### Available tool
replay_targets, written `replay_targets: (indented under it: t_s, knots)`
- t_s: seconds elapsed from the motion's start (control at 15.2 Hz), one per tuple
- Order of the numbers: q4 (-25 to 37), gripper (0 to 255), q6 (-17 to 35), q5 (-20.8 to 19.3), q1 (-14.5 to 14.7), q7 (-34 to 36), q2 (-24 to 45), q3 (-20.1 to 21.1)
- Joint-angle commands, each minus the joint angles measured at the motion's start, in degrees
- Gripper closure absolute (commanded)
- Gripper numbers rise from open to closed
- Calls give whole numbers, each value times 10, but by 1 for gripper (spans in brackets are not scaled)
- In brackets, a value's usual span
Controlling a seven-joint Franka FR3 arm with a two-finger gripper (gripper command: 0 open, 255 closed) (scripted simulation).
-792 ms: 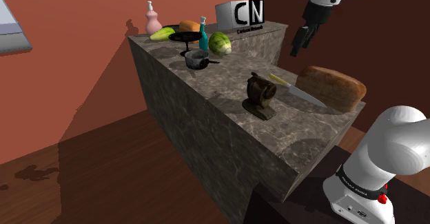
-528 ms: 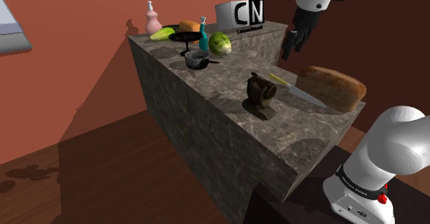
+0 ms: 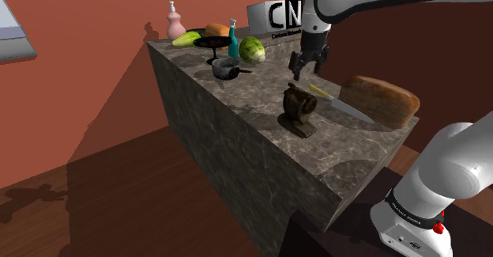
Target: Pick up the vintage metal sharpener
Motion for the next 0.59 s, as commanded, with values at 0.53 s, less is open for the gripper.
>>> replay_targets:
  t_s: [0.53]
  knots:
    - [43, 0, 44, 2, -10, 125, 135, 23]
